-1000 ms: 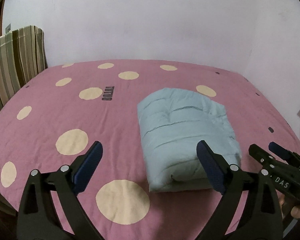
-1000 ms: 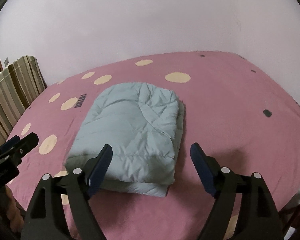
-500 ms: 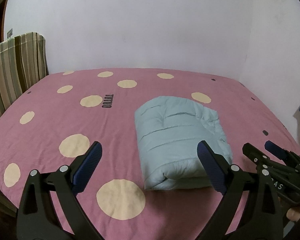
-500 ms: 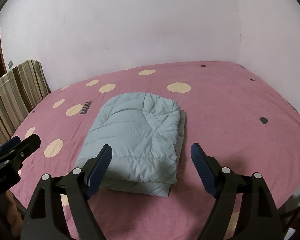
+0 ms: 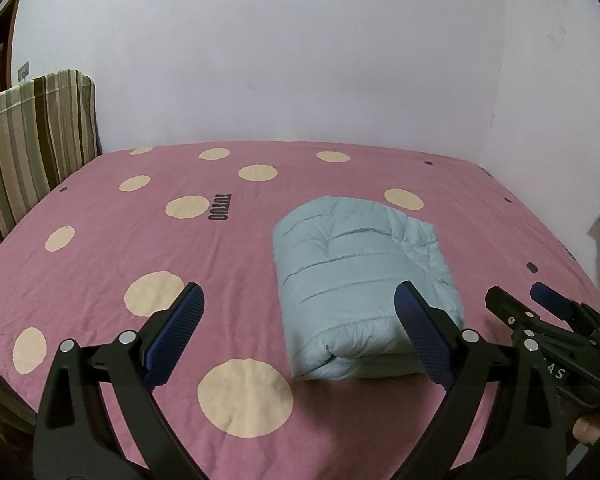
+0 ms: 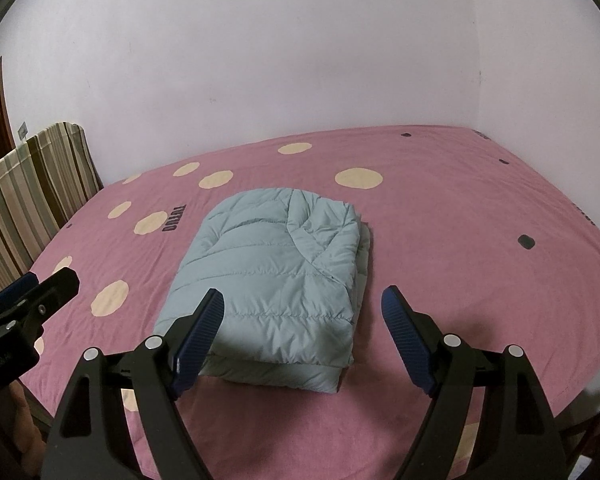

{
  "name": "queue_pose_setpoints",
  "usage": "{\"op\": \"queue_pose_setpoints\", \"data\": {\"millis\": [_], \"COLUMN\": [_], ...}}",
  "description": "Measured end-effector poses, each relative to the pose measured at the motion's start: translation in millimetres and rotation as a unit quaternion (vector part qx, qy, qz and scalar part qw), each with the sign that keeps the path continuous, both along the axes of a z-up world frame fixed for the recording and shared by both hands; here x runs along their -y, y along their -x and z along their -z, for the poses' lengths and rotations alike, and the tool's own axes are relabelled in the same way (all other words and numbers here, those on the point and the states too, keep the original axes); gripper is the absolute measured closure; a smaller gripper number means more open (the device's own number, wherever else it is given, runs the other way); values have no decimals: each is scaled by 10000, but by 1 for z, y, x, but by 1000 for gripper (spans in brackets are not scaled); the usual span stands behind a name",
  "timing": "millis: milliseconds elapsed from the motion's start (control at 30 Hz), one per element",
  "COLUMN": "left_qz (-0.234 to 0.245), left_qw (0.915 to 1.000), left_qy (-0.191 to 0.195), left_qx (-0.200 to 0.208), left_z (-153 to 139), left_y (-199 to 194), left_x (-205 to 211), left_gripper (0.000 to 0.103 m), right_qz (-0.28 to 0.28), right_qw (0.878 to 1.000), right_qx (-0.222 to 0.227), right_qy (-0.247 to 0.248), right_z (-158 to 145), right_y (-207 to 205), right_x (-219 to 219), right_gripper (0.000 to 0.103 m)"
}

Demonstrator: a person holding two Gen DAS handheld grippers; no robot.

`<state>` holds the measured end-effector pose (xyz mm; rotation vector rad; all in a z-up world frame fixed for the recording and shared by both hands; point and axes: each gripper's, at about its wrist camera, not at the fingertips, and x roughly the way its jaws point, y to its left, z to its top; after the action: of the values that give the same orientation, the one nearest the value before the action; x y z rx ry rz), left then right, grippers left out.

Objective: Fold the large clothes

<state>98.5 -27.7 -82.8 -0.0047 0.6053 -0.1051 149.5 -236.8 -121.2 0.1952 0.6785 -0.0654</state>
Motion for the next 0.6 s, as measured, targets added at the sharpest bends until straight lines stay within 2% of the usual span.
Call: {"op": "queue_pose_setpoints", "data": {"millis": [600], "left_qz": [-28], "left_qw": [10000], "left_qy": [-39], "left_qx": [71], "left_z": [-2], "left_y": [5], "left_x": [-5], "left_gripper": [7], "right_qz": [12], "right_qw": [10000], "right_qx": [4], "right_qy": [8], "right_z": [-1], "right_y": [2], "right_x": [-1], "right_gripper": [23]}}
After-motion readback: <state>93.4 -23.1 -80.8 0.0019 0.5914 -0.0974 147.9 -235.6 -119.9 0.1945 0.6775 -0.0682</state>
